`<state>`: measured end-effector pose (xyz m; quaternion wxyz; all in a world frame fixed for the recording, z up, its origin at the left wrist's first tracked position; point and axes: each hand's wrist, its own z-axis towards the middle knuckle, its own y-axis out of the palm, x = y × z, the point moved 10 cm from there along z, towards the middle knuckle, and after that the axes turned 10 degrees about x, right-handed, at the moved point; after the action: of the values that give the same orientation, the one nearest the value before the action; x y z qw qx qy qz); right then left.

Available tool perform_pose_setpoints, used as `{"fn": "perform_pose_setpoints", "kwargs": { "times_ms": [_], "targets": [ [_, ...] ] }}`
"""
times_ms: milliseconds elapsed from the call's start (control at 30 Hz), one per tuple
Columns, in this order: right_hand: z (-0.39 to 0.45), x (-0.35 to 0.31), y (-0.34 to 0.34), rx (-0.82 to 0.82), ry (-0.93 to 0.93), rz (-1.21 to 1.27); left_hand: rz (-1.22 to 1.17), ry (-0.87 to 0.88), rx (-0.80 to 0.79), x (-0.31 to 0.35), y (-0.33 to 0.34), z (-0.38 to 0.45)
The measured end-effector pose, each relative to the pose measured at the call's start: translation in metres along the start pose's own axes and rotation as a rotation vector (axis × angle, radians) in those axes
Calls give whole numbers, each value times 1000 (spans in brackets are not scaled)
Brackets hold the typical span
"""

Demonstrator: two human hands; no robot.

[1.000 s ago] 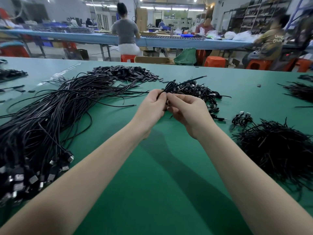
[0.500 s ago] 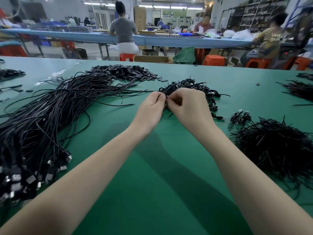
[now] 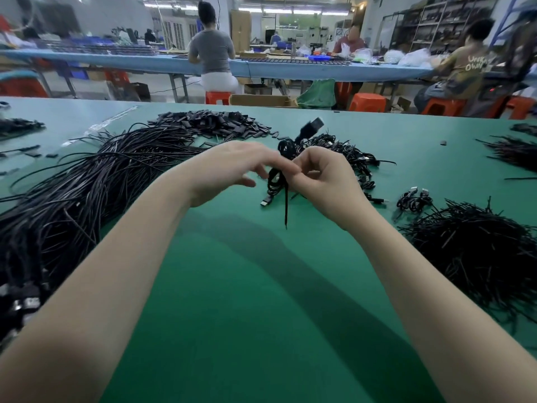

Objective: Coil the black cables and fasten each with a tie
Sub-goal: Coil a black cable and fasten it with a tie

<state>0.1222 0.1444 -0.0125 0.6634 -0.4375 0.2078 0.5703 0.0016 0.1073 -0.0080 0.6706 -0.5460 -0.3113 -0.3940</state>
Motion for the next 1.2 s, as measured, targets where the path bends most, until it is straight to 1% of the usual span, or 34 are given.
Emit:
{"fn": "perform_pose_setpoints", "kwargs": {
  "times_ms": [67,133,200,267,367,433,500,600,700,733,800,867,900,1000,1067,1133,1200],
  "targets": [
    [-1,8,-1,-15,81,82,86,56,10,6,2,-1],
    [-4,13,2,-51,139,184,100,82,35,8,3,-2],
    [-7,18,6,-89,210,284,132,99,28,9,8,-2],
    [-6,20,6,-94,228,289,101,89,63,7,9,1],
    [-3,15,5,-99,138,146,3,34,119,1,4,4],
    [-3,11,5,-100,103,110,-19,-6,137,-4,1,5],
    [-3,7,2,-65,66,99,-42,-42,139,-8,-1,6],
    [-1,-1,-6,12,-18,20,-100,-66,83,-12,4,5],
    [-1,-17,-13,80,-159,-138,-84,-11,19,-11,6,4],
    [-3,-22,-14,99,-217,-191,-64,9,31,-10,5,4],
    [-7,-33,-15,140,-332,-260,-2,36,122,-8,-1,5],
    [-11,-39,-15,175,-396,-262,52,29,218,-12,-8,9],
    [-13,-41,-15,186,-418,-261,42,11,237,-14,-10,10],
    [-17,-45,-14,220,-485,-289,-29,-45,218,-17,-4,9],
    [-21,-49,-14,242,-543,-321,-56,-57,280,-16,-5,9],
    [-27,-57,-12,261,-633,-365,-165,-134,345,-21,-7,7],
    [-36,-66,-10,300,-748,-411,-310,-225,327,-27,-2,5]
  ]
}}
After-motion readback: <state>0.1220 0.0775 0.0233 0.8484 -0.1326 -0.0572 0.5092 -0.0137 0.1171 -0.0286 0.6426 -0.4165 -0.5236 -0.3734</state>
